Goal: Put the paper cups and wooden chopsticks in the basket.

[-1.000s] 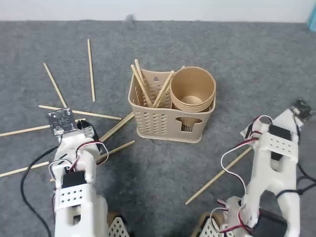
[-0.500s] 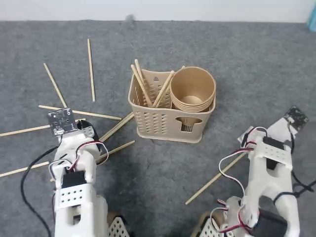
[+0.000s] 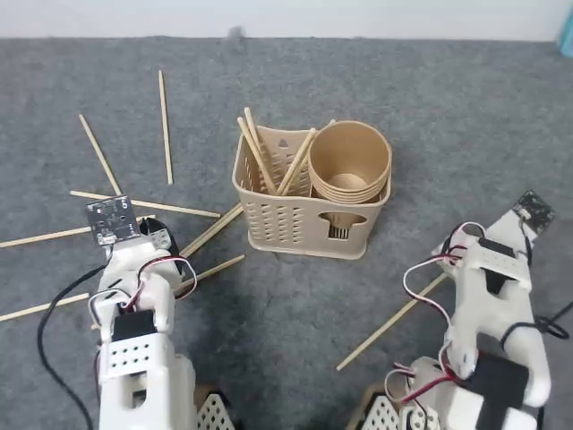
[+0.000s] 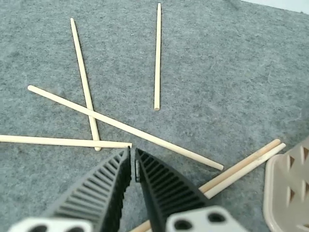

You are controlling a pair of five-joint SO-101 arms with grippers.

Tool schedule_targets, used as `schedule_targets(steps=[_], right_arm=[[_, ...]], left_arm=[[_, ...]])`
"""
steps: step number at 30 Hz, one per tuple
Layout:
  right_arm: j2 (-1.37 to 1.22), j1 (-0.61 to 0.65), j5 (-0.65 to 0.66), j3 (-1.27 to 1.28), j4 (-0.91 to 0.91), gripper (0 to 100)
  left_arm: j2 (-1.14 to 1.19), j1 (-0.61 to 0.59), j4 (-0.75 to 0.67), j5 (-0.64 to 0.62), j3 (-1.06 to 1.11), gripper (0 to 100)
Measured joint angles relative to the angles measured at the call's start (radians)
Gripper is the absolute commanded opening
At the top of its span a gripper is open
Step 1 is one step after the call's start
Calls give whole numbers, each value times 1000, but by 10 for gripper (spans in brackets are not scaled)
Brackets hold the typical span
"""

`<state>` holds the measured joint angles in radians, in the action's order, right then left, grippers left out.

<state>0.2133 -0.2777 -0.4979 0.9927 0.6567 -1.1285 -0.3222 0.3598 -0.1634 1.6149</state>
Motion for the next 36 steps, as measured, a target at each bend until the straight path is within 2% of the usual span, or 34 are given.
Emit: schedule_targets(steps=[8, 19, 23, 27, 36], right_arm=[[161, 5, 0, -2, 196, 7], [931, 8, 0, -75, 528, 7], [1211, 9, 0, -161, 499, 7], [1300, 12, -3, -233, 391, 6], [1307, 287, -3, -430, 140, 6]], left_arm=[[0, 0, 0, 0, 0, 13], [0, 0, 0, 0, 0, 13], [0, 0, 0, 0, 0, 13], [0, 0, 0, 0, 0, 13], [0, 0, 0, 0, 0, 13]])
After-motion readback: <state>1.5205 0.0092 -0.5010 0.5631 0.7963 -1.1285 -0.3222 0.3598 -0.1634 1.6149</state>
